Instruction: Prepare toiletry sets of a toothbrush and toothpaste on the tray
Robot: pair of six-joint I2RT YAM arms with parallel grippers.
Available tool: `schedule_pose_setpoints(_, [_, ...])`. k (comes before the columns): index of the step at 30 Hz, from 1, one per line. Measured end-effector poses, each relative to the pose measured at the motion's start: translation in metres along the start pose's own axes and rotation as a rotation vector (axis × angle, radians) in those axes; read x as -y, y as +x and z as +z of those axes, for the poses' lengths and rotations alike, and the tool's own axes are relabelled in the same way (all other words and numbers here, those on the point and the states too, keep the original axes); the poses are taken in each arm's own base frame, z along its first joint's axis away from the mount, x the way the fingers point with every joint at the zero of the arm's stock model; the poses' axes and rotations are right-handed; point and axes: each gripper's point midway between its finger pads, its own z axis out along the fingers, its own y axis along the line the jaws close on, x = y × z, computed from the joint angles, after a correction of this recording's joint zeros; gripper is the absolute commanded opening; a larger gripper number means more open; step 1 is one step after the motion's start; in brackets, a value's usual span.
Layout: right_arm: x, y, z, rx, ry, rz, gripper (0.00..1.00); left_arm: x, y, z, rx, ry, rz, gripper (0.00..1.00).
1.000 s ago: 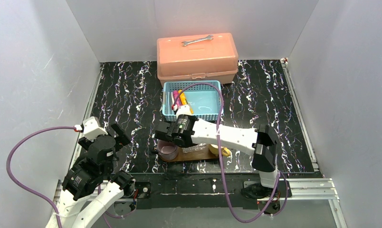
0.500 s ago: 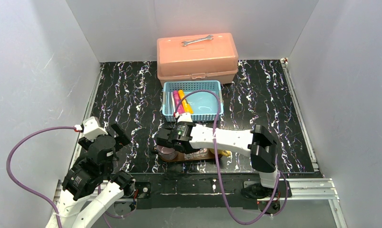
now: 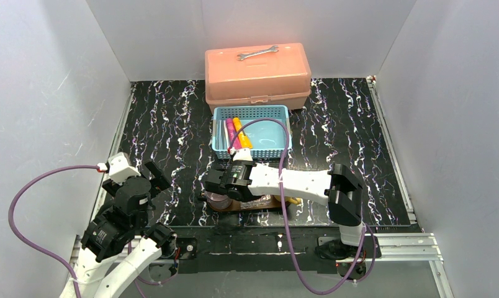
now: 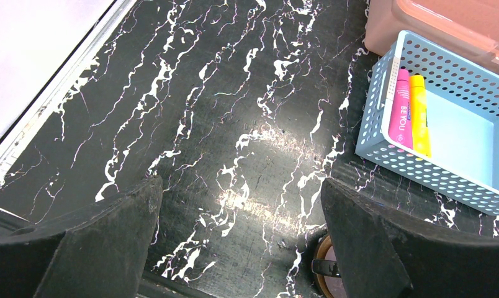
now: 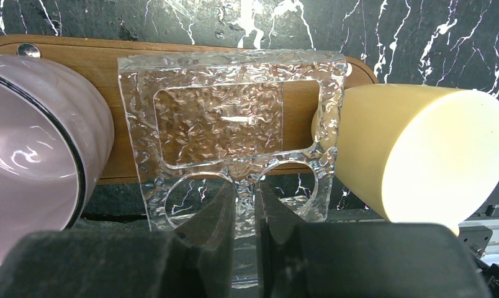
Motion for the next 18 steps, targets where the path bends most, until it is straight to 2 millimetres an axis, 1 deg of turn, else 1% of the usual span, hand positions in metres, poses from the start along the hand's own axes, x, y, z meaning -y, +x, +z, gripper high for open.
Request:
schedule_pose_setpoints(10, [-0.0001, -0.0007, -0.0011, 0.002, -0.003, 0.012, 0.17, 0.0004, 0.0004, 0.0004, -0.003, -0.001, 0.003, 0.99])
schedule_pose_setpoints(15, [0.0002, -0.0008, -0.0018, 0.002, -0.006, 0.017, 0.24, 0.0011, 0.0011, 0.0013, -0.008, -0.005, 0.009, 0.99])
schedule_pose_setpoints(18, [0.0015, -0.0002, -0.0022, 0.003, -0.008, 0.018, 0.31, 0.0012, 0.0014, 0.0016, -0.009, -0.006, 0.012, 0.99])
